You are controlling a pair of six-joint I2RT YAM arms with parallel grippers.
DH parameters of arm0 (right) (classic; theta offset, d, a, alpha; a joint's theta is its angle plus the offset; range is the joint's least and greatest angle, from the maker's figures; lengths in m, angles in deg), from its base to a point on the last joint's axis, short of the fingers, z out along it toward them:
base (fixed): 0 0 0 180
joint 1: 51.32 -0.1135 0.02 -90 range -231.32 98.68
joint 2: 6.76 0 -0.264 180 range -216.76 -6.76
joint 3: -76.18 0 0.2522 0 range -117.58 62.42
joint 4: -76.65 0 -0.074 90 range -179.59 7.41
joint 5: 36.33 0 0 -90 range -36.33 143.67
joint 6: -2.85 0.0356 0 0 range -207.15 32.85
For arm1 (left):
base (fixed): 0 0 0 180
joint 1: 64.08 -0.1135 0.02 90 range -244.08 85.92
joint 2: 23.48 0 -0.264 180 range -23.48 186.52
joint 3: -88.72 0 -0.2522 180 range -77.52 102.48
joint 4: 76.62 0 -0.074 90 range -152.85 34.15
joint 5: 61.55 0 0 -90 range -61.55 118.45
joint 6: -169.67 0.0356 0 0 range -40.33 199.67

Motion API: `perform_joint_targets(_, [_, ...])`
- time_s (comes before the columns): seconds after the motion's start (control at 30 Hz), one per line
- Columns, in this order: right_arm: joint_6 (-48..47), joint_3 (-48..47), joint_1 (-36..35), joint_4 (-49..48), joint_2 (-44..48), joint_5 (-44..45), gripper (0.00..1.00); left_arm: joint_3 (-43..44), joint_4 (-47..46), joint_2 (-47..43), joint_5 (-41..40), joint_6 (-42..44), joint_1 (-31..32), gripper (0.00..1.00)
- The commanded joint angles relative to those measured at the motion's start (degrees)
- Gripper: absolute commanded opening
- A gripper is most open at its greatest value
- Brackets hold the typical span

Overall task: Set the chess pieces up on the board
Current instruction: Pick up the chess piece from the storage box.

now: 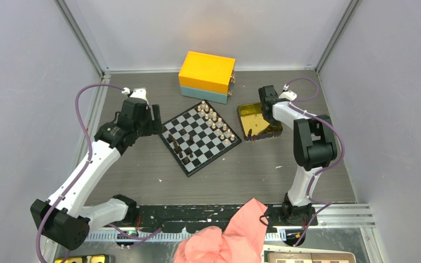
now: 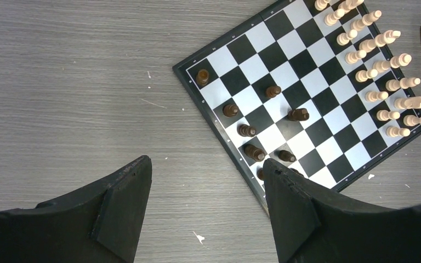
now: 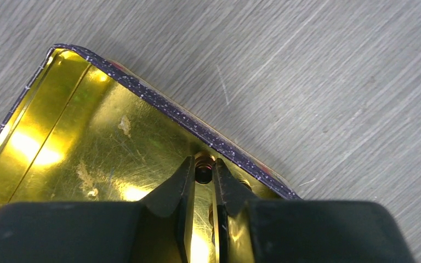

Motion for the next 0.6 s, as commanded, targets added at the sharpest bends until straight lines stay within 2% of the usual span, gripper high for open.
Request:
perform_joint_targets(0.0, [-1.91, -0.75, 0.07, -3.68, 4.29, -6.63, 0.01, 0.02, -2.06, -1.87, 0.04, -0.22, -0.35, 0.75])
perform_joint_targets(0.37, [-3.32, -1.64, -0.05, -7.17, 7.29, -16.68, 0.01, -0.16, -1.65, -3.25, -0.12, -0.66, -0.37, 0.75])
perform_joint_targets(0.57, [-10.44, -8.13, -5.39, -3.40, 8.32, -19.06, 0.01, 0.06, -0.92, -3.60, -0.46, -0.75, -0.37, 0.74])
